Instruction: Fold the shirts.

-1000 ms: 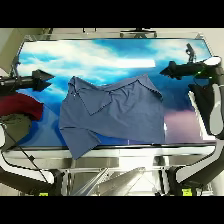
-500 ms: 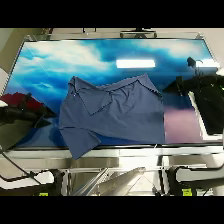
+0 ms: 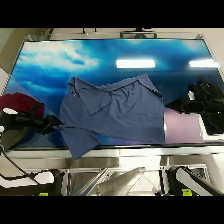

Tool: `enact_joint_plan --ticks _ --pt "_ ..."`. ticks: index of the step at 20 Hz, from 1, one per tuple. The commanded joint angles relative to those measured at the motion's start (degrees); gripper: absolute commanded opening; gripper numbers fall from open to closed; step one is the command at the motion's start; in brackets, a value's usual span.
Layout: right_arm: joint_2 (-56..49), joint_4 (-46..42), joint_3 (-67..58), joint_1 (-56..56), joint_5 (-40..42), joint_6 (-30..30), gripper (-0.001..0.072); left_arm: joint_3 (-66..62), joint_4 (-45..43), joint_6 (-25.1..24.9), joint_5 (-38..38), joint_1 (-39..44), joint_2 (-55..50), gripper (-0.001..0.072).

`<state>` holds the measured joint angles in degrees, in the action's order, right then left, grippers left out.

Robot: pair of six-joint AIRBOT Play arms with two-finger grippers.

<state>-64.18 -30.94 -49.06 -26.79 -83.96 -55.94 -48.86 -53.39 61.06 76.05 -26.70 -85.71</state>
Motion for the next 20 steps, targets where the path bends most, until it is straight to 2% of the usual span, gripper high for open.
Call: enact_joint_plan --ticks 1,2,4,7,8,9,12,13,14,15,17,20 --pt "1.6 0.2 1.6 -0.5 0.1 0.7 0.0011 -2.4 3.9 -4.7 -0.7 3.2 -4.3 0.0694" --pt "1.6 0.1 1.6 -0.5 -0.4 0.7 0.0011 -3.2 3.9 -4.7 -0.1 4.4 -5.0 0.0692" --pt "1.6 -0.5 1.6 -0.6 -1.0 0.7 0.0011 -4.3 3.4 -5.8 1.3 6.3 -6.1 0.0427" --pt "2.9 -2.9 4.4 -3.6 -1.0 -3.9 0.0011 -4.4 3.0 -7.7 2.3 6.1 -6.5 0.0177" --pt "4.7 -2.9 7.7 -6.2 1.2 -5.2 0.0011 -4.4 3.0 -8.2 2.3 5.4 -6.5 0.005" --pt "6.6 -2.9 10.8 -8.7 3.2 -5.8 0.0012 -4.4 3.1 -8.6 2.5 4.7 -6.5 0.0023" --pt "8.7 -2.9 18.1 -11.7 3.8 -5.8 0.002 -4.4 3.8 -8.8 3.5 3.2 -6.5 0.0021" --pt "8.2 -4.1 19.9 -11.7 4.3 -5.7 0.0168 -4.4 3.8 -8.8 3.6 3.0 -6.5 0.0021" --pt "7.5 -8.3 20.5 -11.7 6.1 -6.0 0.0428 -4.4 3.8 -8.9 3.8 2.8 -6.5 0.0021" --pt "6.6 -14.2 20.5 -11.8 8.8 -9.2 0.0457 -4.4 3.9 -9.2 3.7 2.8 -6.5 0.002" --pt "4.3 -25.6 20.5 -11.7 13.9 -14.2 0.0461 -4.4 4.0 -9.2 3.4 3.1 -6.5 0.0021" --pt "0.2 -26.0 20.6 -11.6 14.6 -13.3 0.0462 -4.4 4.0 -9.2 3.5 3.1 -6.5 0.0021"
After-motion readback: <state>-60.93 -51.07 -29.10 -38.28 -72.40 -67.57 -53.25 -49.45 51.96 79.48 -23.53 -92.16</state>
